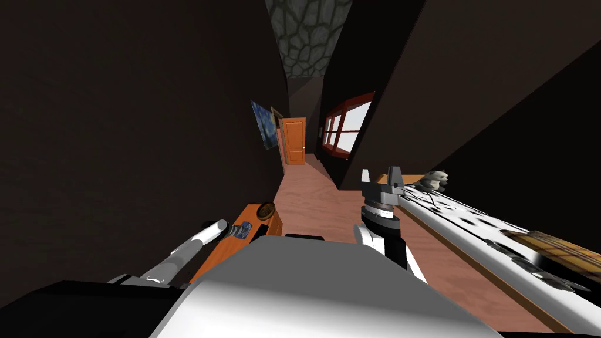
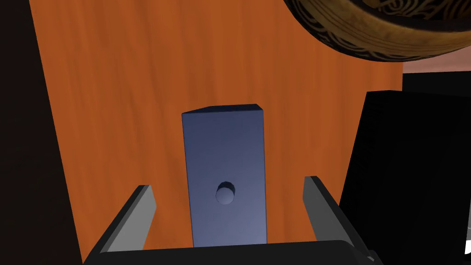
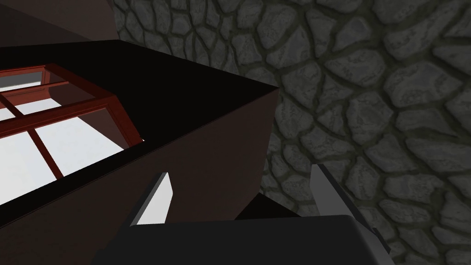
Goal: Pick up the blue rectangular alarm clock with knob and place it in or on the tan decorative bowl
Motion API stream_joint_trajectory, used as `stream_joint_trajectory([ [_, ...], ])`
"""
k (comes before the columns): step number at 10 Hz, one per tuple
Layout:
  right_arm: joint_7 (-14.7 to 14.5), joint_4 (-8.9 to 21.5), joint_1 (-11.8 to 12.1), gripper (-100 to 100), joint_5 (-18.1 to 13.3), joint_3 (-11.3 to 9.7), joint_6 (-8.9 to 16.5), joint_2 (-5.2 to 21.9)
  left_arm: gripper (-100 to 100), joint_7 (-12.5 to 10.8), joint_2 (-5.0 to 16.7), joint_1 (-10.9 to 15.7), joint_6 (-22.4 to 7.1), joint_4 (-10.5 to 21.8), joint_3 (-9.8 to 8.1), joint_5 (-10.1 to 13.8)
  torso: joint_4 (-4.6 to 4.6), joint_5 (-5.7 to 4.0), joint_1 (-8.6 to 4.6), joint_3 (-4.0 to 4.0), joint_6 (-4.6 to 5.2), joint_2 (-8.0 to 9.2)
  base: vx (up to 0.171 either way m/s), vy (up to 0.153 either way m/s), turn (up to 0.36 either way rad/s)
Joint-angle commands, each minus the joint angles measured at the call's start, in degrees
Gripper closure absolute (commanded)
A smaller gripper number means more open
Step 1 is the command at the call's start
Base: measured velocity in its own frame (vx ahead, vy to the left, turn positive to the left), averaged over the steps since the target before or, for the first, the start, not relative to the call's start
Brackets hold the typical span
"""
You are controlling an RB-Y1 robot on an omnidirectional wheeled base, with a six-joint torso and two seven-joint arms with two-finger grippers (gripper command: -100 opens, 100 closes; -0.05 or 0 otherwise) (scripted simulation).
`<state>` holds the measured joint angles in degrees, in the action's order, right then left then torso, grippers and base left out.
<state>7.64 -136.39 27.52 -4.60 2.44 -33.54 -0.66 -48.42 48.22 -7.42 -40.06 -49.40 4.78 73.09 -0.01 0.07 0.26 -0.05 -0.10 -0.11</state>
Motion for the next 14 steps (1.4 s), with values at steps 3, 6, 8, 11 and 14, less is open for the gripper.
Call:
stream_joint_trajectory([
  [3,0.0,0.0,0.0,0,0.0,0.0,0.0,0.0,-100,0.9,0.0,1.4,-1.9,2.4,0.78,1.7,0.0,0.0,0.03,0.01,0.0,0.02,-0.02,0.034,-0.062],
  [6,0.0,0.0,0.0,0,0.0,0.0,0.0,0.0,-100,-0.5,-2.1,3.5,-0.8,5.5,0.47,-0.1,0.01,-0.01,-0.06,0.03,0.03,0.06,-0.046,0.024,-0.137],
  [8,0.0,0.0,0.0,0,0.0,0.0,0.0,0.0,-100,-1.6,-3.8,5.1,0.3,8.0,0.19,-1.6,0.06,0.02,0.08,0.16,-0.01,0.28,-0.106,0.058,-0.161],
  [11,0.0,0.0,0.0,0,0.0,0.0,0.0,0.0,100,-0.8,-3.4,5.0,0.1,8.0,0.22,-1.0,0.0,-0.02,-0.13,-0.01,-0.02,-0.02,-0.003,-0.006,-0.008],
  [14,0.0,0.0,0.0,0,0.0,0.0,0.0,0.0,100,-0.8,-3.4,5.0,0.1,8.0,0.23,-1.0,-0.02,-0.03,-0.12,-0.04,-0.03,-0.08,0.0,0.0,0.0],
])
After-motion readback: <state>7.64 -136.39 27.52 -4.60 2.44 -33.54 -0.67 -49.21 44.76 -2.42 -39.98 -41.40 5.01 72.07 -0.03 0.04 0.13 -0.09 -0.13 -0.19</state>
